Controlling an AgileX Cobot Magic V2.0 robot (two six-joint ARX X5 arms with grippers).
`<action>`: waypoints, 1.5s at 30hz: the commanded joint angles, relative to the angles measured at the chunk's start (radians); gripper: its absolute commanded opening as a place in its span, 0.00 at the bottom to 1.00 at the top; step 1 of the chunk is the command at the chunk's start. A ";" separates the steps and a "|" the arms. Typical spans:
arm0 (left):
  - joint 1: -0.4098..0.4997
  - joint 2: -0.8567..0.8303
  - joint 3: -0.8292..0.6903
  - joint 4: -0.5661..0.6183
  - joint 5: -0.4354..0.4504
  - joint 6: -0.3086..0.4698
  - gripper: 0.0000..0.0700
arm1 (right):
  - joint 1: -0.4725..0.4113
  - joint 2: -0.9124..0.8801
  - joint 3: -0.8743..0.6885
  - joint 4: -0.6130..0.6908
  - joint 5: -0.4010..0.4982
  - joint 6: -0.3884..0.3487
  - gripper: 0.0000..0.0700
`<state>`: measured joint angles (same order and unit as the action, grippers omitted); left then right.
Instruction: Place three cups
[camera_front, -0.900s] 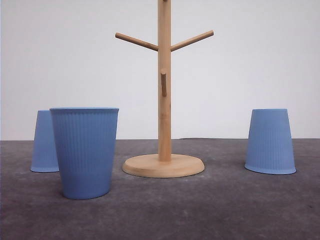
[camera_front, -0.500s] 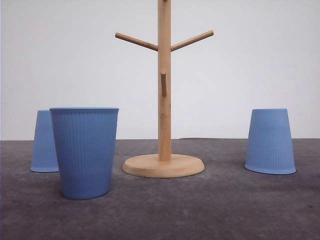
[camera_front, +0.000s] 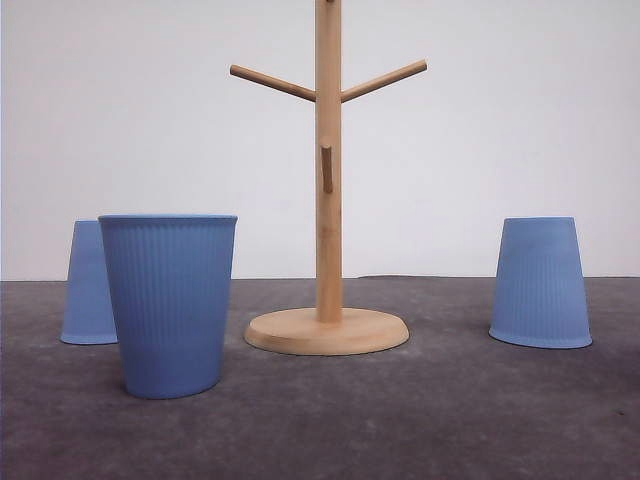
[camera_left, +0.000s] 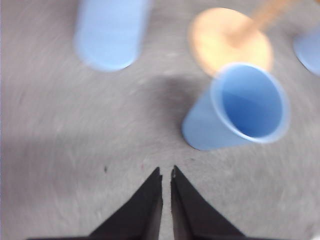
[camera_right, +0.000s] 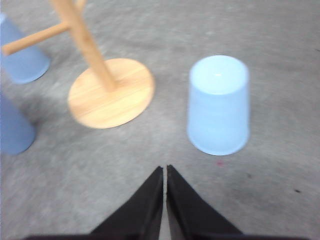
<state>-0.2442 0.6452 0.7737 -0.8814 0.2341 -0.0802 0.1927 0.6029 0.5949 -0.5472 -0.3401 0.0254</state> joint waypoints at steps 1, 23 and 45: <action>-0.024 0.015 0.024 0.011 -0.007 0.118 0.02 | 0.024 0.004 0.015 0.016 0.001 -0.028 0.01; -0.053 0.243 0.113 0.134 -0.046 -0.100 0.67 | 0.090 0.003 0.015 0.032 0.005 -0.051 0.67; 0.046 0.884 0.400 0.399 -0.111 -0.026 0.87 | 0.113 0.003 0.015 0.067 0.004 -0.051 0.67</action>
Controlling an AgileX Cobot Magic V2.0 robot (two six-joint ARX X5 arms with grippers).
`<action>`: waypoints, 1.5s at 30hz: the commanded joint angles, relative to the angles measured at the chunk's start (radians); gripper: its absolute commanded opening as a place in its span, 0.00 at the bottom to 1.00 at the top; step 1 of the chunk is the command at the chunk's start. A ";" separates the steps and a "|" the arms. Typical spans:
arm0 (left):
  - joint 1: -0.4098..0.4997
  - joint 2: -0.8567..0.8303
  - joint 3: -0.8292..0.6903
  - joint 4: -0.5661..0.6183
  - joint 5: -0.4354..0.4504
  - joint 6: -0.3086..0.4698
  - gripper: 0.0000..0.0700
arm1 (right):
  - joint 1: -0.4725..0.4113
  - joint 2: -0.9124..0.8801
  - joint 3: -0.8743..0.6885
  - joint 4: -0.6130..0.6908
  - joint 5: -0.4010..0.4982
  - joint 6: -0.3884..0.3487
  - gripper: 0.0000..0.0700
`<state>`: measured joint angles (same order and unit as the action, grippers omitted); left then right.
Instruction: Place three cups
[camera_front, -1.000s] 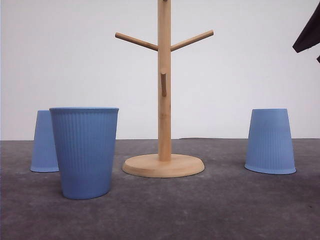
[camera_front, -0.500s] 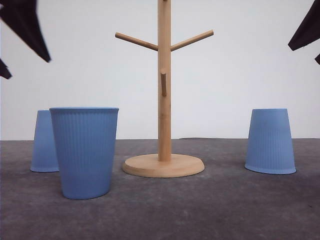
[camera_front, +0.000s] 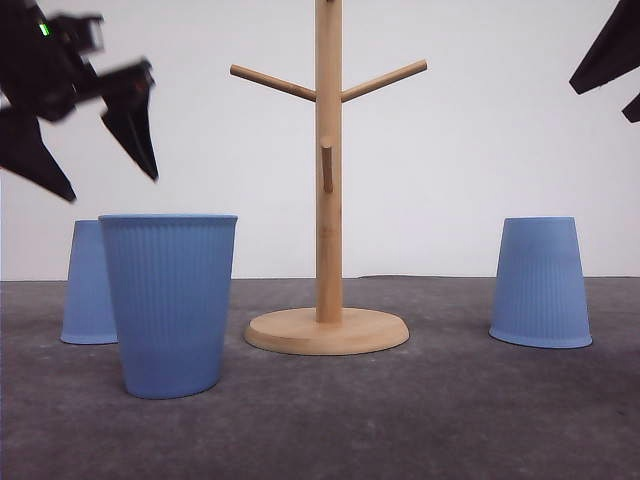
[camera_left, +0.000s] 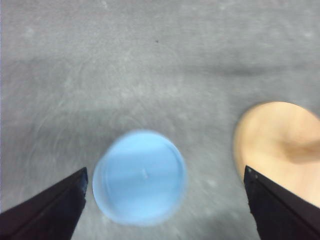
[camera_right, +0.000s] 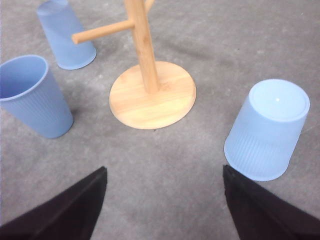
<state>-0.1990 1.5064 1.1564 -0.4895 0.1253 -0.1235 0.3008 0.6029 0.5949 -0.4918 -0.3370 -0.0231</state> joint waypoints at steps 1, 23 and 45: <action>0.003 0.043 0.017 0.012 -0.002 0.017 0.87 | 0.005 0.003 0.015 0.017 0.001 -0.003 0.67; 0.002 0.131 0.017 -0.008 0.030 0.030 0.48 | 0.005 0.003 0.015 0.028 0.002 -0.003 0.67; 0.141 -0.240 0.071 -0.081 0.369 -0.324 0.49 | 0.005 0.003 0.015 0.028 0.000 -0.002 0.67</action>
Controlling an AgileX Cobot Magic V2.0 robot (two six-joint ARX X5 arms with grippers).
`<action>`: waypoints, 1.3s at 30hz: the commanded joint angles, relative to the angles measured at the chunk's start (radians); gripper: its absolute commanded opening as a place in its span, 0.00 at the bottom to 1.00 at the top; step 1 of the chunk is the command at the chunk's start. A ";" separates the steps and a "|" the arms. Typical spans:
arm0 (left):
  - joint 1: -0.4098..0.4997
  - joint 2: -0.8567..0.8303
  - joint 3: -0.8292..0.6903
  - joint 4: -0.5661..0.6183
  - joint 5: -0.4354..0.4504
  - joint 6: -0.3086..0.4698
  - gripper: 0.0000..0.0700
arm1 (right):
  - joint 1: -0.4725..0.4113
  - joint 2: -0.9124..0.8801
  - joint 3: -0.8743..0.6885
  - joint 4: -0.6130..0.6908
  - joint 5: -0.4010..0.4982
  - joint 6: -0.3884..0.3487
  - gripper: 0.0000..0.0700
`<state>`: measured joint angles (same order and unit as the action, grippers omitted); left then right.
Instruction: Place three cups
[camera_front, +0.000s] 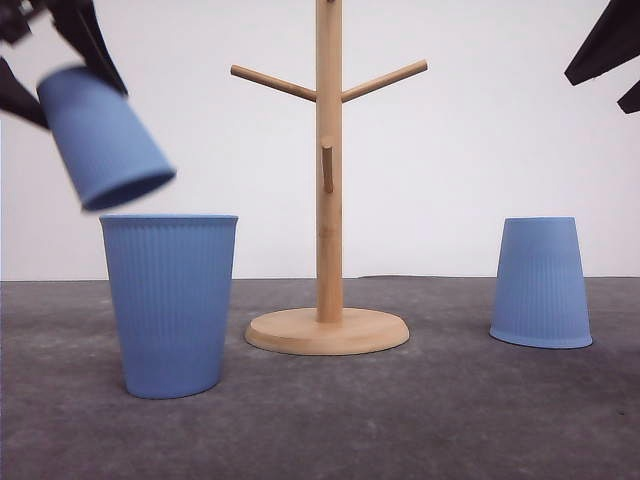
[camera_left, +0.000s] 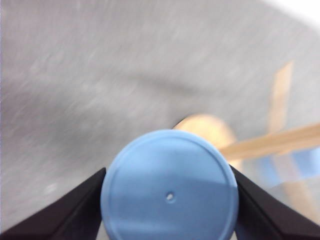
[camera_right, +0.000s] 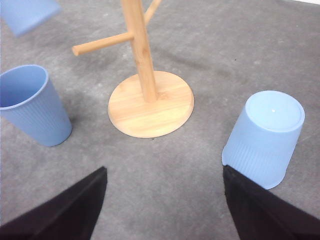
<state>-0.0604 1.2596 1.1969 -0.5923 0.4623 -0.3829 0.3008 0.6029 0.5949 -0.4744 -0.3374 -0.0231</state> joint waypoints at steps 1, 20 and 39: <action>0.013 0.006 0.042 0.036 0.067 -0.088 0.49 | 0.005 0.003 0.015 0.011 0.001 -0.001 0.67; -0.040 0.075 0.059 0.302 0.202 -0.388 0.49 | 0.010 0.003 0.015 0.027 -0.002 0.016 0.67; -0.161 0.216 0.059 0.354 0.188 -0.397 0.64 | 0.031 0.003 0.015 0.028 -0.002 0.016 0.66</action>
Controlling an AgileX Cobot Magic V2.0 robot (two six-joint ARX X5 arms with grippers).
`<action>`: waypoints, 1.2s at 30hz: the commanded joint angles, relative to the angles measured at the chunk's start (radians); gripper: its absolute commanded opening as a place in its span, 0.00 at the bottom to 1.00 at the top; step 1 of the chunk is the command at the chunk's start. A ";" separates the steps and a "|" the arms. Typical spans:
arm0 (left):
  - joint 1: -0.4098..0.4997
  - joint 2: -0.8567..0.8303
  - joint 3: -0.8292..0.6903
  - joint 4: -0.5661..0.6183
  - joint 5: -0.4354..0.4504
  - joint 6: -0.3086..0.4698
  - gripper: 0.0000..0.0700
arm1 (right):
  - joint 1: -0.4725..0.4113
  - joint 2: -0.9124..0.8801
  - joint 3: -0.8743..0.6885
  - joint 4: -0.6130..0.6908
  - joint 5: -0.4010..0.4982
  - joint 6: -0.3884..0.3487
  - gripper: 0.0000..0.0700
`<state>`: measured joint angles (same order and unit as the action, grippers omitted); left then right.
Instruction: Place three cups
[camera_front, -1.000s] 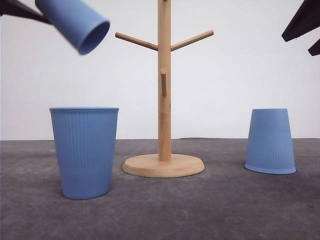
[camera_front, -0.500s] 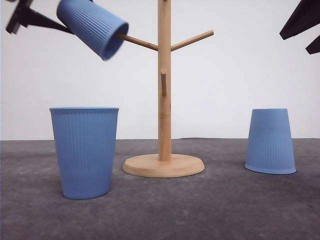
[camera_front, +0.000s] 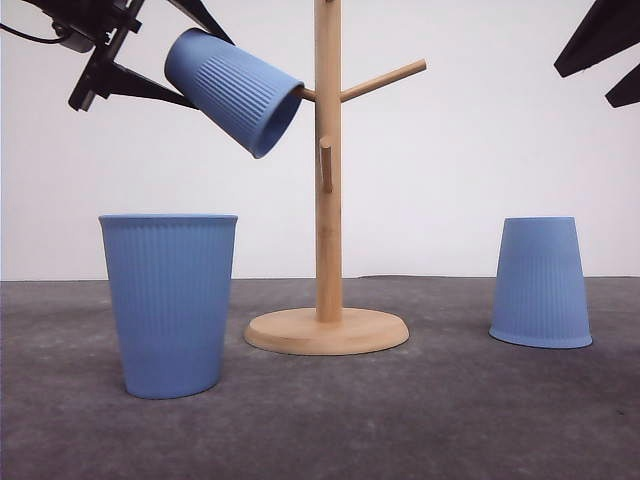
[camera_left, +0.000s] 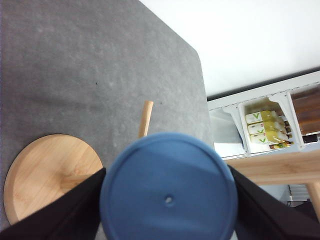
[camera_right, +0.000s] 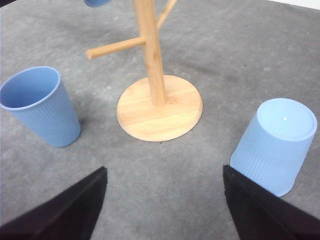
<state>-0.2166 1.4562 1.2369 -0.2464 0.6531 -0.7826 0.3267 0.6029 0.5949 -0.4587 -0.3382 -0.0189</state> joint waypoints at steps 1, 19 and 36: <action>-0.008 0.022 0.019 0.008 -0.003 0.003 0.64 | 0.005 0.003 0.015 0.012 -0.002 0.011 0.67; -0.016 0.014 0.019 -0.060 0.091 0.026 0.91 | 0.005 0.003 0.015 0.012 -0.002 0.011 0.67; -0.016 -0.201 -0.038 -0.401 -0.044 0.353 0.77 | 0.005 0.003 0.015 0.012 0.002 0.022 0.67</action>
<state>-0.2314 1.2664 1.1978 -0.6553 0.6210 -0.4734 0.3267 0.6029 0.5949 -0.4587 -0.3377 -0.0164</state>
